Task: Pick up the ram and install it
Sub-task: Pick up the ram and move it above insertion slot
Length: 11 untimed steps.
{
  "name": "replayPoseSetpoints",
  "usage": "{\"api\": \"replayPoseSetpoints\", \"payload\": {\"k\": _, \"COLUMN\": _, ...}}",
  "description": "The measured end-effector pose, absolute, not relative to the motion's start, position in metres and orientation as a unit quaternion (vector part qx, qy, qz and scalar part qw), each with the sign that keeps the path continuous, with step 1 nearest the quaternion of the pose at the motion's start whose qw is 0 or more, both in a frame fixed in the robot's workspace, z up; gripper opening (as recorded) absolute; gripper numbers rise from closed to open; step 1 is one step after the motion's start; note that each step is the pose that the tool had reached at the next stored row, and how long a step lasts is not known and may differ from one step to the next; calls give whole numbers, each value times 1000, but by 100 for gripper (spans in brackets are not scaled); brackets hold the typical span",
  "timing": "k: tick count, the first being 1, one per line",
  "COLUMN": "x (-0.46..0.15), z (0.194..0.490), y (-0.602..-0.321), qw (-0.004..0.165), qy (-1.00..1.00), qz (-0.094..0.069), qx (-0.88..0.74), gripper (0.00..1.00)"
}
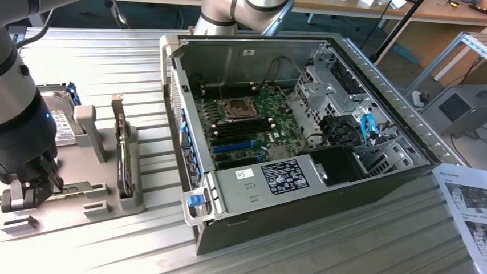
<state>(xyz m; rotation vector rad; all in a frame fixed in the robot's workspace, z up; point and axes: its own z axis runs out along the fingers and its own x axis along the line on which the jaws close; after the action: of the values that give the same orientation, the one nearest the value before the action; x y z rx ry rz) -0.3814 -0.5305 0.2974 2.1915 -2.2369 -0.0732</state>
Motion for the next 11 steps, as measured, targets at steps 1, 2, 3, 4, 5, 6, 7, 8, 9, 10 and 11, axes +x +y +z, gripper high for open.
{"api": "replayPoseSetpoints", "payload": {"k": 1, "x": -381, "z": 299, "y": -531, "qw": 5, "qy": -714, "qz": -23, "qx": 700, "gripper": 12}}
{"api": "replayPoseSetpoints", "payload": {"k": 2, "x": -381, "z": 301, "y": -531, "qw": 5, "qy": -714, "qz": -23, "qx": 700, "gripper": 12}}
{"api": "replayPoseSetpoints", "payload": {"k": 3, "x": -381, "z": 302, "y": -531, "qw": 5, "qy": -714, "qz": -23, "qx": 700, "gripper": 12}}
{"api": "replayPoseSetpoints", "payload": {"k": 4, "x": -381, "z": 304, "y": -531, "qw": 5, "qy": -714, "qz": -23, "qx": 700, "gripper": 12}}
{"api": "replayPoseSetpoints", "payload": {"k": 5, "x": -381, "z": 306, "y": -531, "qw": 5, "qy": -714, "qz": -23, "qx": 700, "gripper": 12}}
{"api": "replayPoseSetpoints", "payload": {"k": 6, "x": -381, "z": 308, "y": -530, "qw": 5, "qy": -714, "qz": -23, "qx": 700, "gripper": 12}}
{"api": "replayPoseSetpoints", "payload": {"k": 7, "x": -381, "z": 309, "y": -530, "qw": 5, "qy": -714, "qz": -23, "qx": 700, "gripper": 12}}
{"api": "replayPoseSetpoints", "payload": {"k": 8, "x": -381, "z": 312, "y": -530, "qw": 5, "qy": -714, "qz": -23, "qx": 700, "gripper": 12}}
{"api": "replayPoseSetpoints", "payload": {"k": 9, "x": -381, "z": 313, "y": -530, "qw": 5, "qy": -714, "qz": -23, "qx": 700, "gripper": 12}}
{"api": "replayPoseSetpoints", "payload": {"k": 10, "x": -381, "z": 317, "y": -530, "qw": 5, "qy": -714, "qz": -23, "qx": 700, "gripper": 12}}
{"api": "replayPoseSetpoints", "payload": {"k": 11, "x": -381, "z": 318, "y": -530, "qw": 5, "qy": -714, "qz": -23, "qx": 700, "gripper": 12}}
